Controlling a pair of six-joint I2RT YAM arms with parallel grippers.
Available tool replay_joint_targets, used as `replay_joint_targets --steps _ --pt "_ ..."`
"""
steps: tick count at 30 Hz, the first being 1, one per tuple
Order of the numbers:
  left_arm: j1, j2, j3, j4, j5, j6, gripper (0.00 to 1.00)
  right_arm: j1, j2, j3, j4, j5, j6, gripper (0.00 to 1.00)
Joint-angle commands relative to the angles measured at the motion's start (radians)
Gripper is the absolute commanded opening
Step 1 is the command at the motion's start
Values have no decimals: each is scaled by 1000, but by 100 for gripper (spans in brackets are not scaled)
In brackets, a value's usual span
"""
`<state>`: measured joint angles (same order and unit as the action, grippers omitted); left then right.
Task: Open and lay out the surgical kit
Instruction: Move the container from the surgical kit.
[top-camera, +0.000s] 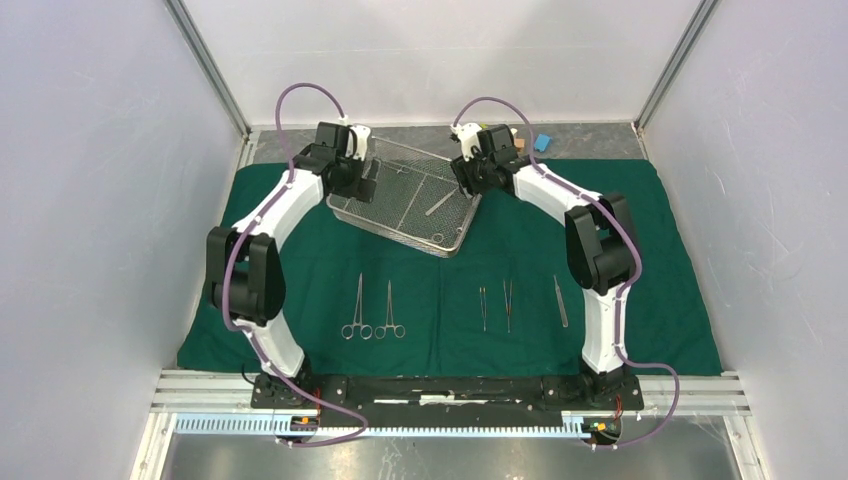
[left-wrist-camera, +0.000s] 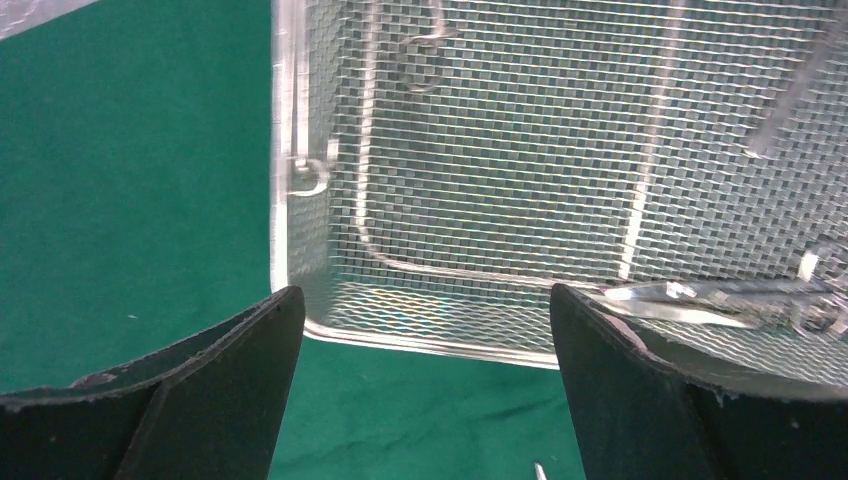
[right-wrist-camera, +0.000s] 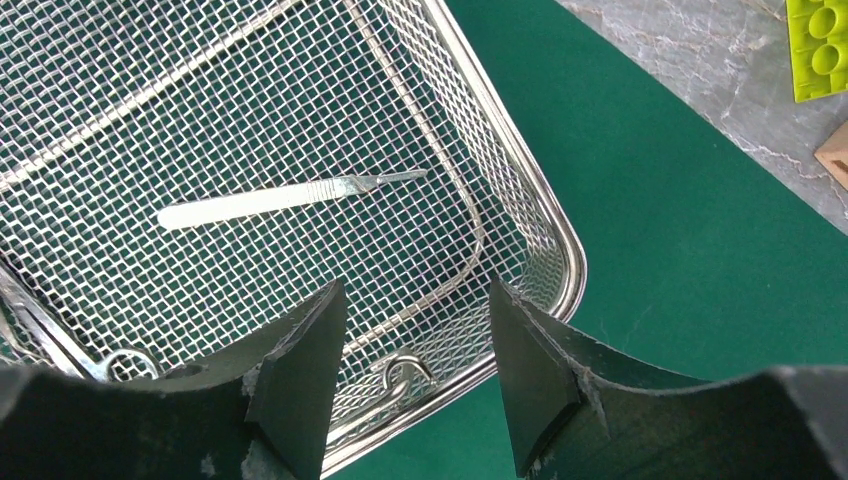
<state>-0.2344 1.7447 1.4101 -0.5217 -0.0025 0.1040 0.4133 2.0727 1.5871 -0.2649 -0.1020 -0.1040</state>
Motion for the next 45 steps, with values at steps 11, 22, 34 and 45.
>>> replay_joint_targets --steps 11,22,34,45 --pt "106 369 359 -102 27 47 94 -25 -210 -89 -17 -100 -131 62" --pt "107 266 154 -34 209 -154 55 -86 -332 -200 -53 -132 -106 62" --pt "90 117 -181 219 294 -500 51 -187 -280 -281 -31 -327 -30 65" --pt "-55 196 -134 254 311 -517 51 -204 -302 -180 -53 -266 -127 66"
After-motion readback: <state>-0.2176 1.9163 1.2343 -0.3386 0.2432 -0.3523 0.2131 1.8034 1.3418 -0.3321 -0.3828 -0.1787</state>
